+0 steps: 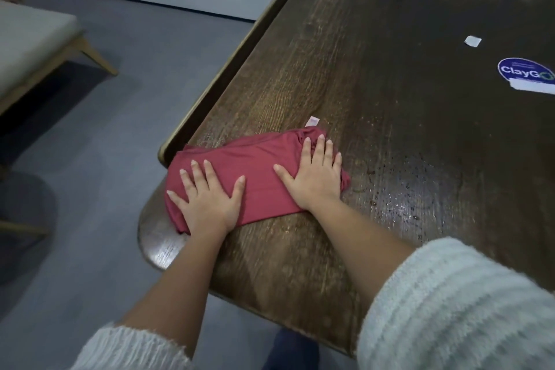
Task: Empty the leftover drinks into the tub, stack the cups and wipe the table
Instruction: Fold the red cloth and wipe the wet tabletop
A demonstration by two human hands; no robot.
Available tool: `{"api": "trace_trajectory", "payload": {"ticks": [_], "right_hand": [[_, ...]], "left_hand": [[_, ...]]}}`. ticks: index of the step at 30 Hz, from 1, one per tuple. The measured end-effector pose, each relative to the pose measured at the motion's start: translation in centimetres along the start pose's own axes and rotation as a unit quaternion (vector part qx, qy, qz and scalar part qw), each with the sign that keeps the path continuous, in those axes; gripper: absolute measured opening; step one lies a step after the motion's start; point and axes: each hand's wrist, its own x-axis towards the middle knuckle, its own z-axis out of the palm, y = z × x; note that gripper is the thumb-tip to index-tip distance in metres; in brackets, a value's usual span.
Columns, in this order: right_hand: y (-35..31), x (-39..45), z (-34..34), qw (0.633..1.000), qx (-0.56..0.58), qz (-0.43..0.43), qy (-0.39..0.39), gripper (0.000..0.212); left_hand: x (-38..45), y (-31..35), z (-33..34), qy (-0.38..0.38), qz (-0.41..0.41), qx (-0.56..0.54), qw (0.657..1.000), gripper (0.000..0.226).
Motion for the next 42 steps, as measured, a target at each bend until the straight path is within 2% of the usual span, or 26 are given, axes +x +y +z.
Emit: {"api": "trace_trajectory", "payload": {"ticks": [9,14,17,19,21,23,27,31,35,39,42], "right_hand": [[3.2,-5.6,0.3,0.999,-0.018,-0.031,-0.006,0.098],[6.6,-8.8,-0.2,0.999,-0.025,-0.032,-0.011,0.1],[8.9,-10.2,-0.7,0.999,-0.039,-0.018,-0.021,0.109],[9.4,-10.4,-1.2,0.999,-0.044,0.008,-0.028,0.115],[8.1,-10.4,-1.6,0.999,-0.03,0.044,-0.009,0.105],[5.4,-10.6,-1.3,0.998,-0.006,0.064,0.004,0.092],[3.7,-11.5,0.0,0.998,0.01,0.057,-0.028,0.091],[7.5,-11.8,-0.6,0.999,0.004,0.035,-0.025,0.091],[11.6,-12.4,-1.4,0.999,0.001,0.038,-0.014,0.088],[17.6,-14.4,-2.4,0.994,-0.003,0.106,-0.005,0.088],[22.9,-17.3,-3.1,0.982,0.001,0.19,0.007,0.088]], "left_hand": [[-8.8,0.9,1.6,0.011,-0.053,-0.015,0.998,0.092],[-13.6,2.6,2.4,-0.015,-0.052,-0.016,0.998,0.094],[-15.6,3.6,2.5,-0.05,-0.015,-0.002,0.999,0.089],[-15.0,2.8,1.7,-0.04,0.014,-0.026,0.999,0.087],[-13.5,1.0,0.8,0.023,0.06,-0.057,0.996,0.081],[-12.1,-0.4,0.5,0.05,0.095,-0.081,0.991,0.076],[-12.7,0.5,1.8,0.005,0.117,-0.028,0.993,0.096],[-14.7,3.3,3.2,-0.001,0.108,-0.008,0.994,0.108],[-16.1,7.1,3.8,-0.039,0.126,0.021,0.991,0.105],[-17.9,12.0,4.8,-0.048,0.186,0.041,0.98,0.107],[-20.5,16.6,6.0,-0.05,0.255,0.025,0.965,0.102]]}}
